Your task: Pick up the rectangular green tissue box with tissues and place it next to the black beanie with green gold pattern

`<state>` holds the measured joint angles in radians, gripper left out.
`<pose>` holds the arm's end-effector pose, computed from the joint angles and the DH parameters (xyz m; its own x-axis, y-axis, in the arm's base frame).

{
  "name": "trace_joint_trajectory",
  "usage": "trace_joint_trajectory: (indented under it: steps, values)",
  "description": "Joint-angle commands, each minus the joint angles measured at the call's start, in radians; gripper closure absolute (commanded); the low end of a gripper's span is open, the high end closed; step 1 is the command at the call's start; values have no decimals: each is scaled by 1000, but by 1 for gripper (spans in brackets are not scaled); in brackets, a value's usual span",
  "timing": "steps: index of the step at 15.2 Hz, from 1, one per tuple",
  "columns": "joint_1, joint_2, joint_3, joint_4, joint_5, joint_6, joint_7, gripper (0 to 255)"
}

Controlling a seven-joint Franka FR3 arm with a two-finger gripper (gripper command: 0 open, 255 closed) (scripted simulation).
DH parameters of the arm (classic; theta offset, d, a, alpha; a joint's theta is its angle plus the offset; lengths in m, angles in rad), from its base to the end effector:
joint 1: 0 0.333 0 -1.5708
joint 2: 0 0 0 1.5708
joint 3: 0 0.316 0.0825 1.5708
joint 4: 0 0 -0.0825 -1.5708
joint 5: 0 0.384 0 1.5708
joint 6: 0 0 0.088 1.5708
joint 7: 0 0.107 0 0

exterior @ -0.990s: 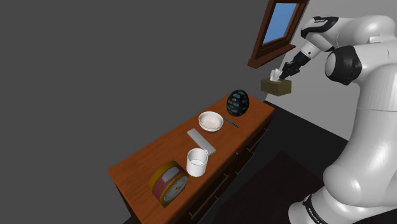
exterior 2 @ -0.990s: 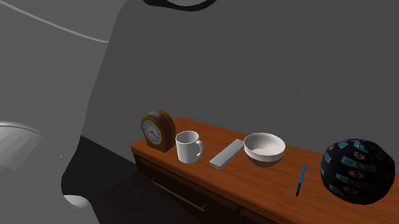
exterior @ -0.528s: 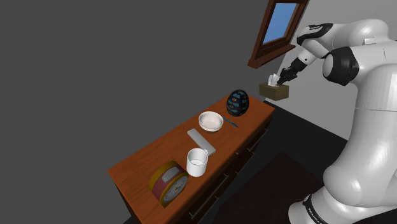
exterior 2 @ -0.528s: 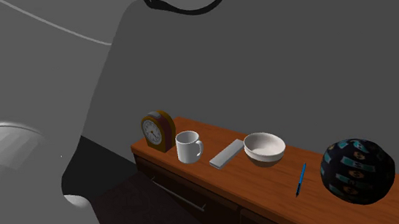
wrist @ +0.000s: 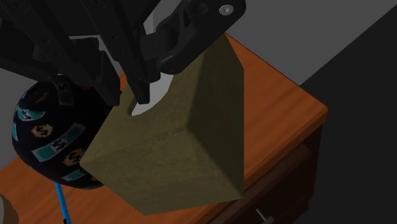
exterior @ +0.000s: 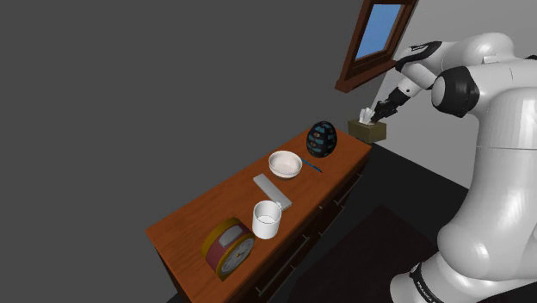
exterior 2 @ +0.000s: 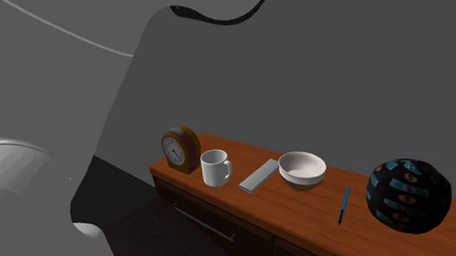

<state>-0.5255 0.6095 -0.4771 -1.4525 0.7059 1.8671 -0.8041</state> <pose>0.4660 -0.5247 0.3543 0.8998 -0.4047 0.1628 -0.3277 -0.8735 -0.3601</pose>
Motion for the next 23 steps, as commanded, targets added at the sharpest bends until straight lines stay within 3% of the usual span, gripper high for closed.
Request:
trace_joint_trajectory:
  steps: [1, 23]
  values:
    - [-1, 9, 3, -10, 7, 16, -11, 255]
    - [-23, 158, 56, -57, 97, 180, -119, 255]
